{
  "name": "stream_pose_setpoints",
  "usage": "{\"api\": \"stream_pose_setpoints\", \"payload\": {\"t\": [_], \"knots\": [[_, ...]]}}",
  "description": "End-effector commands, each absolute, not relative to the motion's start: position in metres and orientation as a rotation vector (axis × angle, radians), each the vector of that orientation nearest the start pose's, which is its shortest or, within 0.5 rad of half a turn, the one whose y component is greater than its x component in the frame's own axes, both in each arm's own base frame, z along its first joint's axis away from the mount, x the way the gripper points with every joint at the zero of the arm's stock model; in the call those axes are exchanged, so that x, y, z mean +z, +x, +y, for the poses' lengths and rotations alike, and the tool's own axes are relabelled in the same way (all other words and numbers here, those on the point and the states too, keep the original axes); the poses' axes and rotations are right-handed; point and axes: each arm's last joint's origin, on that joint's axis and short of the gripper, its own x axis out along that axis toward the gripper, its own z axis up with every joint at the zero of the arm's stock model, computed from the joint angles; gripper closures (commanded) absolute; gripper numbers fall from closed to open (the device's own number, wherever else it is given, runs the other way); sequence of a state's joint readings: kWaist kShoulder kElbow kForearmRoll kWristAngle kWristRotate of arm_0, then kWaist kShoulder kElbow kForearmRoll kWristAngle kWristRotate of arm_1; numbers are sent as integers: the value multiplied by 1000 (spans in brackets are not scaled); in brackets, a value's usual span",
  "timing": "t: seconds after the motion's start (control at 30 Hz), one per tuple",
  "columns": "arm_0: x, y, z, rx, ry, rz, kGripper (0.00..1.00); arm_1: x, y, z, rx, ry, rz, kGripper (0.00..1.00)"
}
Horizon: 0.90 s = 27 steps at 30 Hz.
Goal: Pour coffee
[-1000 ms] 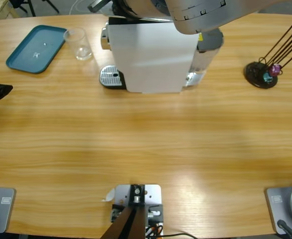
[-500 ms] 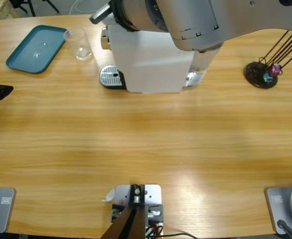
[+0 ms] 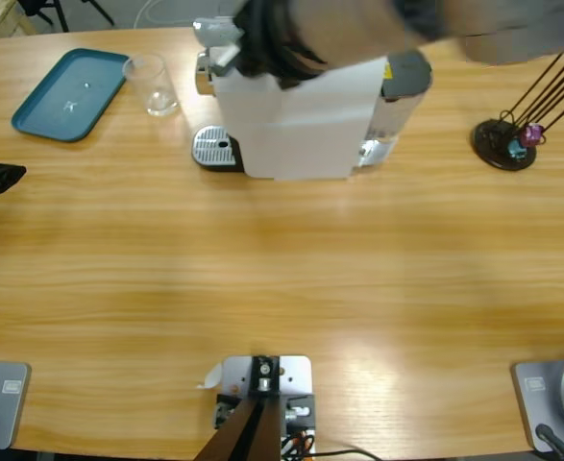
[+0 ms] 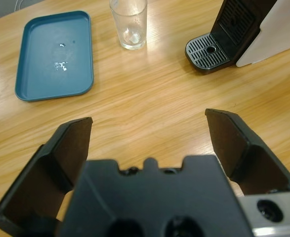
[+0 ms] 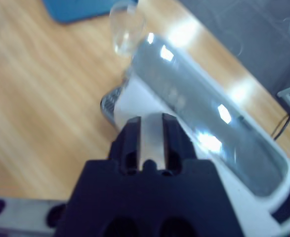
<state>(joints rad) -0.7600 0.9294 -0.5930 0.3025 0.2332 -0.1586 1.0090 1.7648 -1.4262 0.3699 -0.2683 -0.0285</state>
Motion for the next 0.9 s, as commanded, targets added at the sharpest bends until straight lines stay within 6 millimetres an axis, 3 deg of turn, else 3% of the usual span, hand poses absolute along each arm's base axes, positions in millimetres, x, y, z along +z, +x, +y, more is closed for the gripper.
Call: {"api": "stream_pose_setpoints", "payload": {"t": [0.03, 0.13, 0.3, 0.43, 0.73, 0.9], "knots": [[279, 88, -69, -461, 192, 640, 3, 388, 160, 221, 741, -488, 605, 0], [276, 89, -69, -461, 192, 635, 4, 387, 139, 188, 733, -494, 617, 8], [270, 92, -72, -460, 197, 642, 13, 377, 119, 150, 684, -505, 691, 0], [267, 110, -89, -460, 217, 648, 8, 369, 110, 127, 641, -462, 705, 0], [247, 159, -132, -427, 314, 595, 23, 333, 100, 114, 636, -419, 716, 0], [241, 185, -132, -279, 153, 558, 23, 320, 97, 109, 625, -429, 719, 0]]}}
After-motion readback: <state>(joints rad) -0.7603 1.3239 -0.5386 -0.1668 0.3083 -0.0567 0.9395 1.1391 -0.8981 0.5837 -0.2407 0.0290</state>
